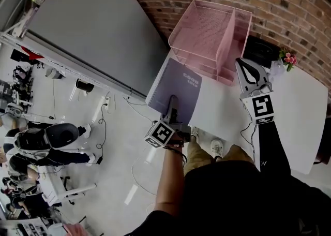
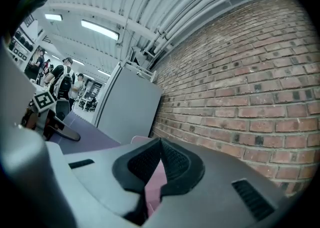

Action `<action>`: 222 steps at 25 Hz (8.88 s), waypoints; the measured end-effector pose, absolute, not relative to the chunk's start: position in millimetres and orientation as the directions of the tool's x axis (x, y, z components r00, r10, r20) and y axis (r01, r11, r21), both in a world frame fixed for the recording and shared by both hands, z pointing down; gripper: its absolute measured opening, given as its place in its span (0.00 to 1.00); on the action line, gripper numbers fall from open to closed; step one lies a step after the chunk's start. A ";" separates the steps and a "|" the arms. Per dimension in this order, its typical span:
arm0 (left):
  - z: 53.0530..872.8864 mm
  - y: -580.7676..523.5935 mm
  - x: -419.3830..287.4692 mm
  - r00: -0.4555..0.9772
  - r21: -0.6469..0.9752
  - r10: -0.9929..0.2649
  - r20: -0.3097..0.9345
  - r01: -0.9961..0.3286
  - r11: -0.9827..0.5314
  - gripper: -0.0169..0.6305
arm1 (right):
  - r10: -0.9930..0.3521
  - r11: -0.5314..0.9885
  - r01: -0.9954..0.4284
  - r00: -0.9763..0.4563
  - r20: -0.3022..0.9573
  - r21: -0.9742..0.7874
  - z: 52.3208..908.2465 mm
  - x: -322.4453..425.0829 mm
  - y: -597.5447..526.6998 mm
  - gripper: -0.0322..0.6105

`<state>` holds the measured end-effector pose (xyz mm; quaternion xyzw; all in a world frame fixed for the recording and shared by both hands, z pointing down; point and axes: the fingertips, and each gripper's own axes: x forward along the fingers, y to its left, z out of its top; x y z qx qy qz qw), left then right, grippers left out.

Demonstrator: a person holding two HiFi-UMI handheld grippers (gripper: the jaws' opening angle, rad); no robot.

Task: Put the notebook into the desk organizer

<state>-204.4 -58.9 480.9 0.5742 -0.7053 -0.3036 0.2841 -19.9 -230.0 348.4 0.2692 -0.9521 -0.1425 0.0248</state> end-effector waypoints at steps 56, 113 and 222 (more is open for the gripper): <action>687.6 -147.3 -271.2 0.056 0.868 -0.885 0.462 -0.232 0.438 0.09 | -0.732 0.660 -0.626 -0.661 0.166 0.416 382.0 -71.2 -255.1 0.08; 687.0 -133.9 -208.8 0.305 0.207 -0.557 0.773 -0.950 -0.233 0.05 | -0.746 0.653 -0.663 -0.647 0.159 0.366 394.1 -66.3 -277.1 0.08; 590.4 -216.1 -165.3 0.137 -0.031 -0.807 0.574 -0.982 -0.189 0.05 | -0.695 0.708 -0.627 -0.700 0.163 0.324 396.0 -20.3 -233.9 0.08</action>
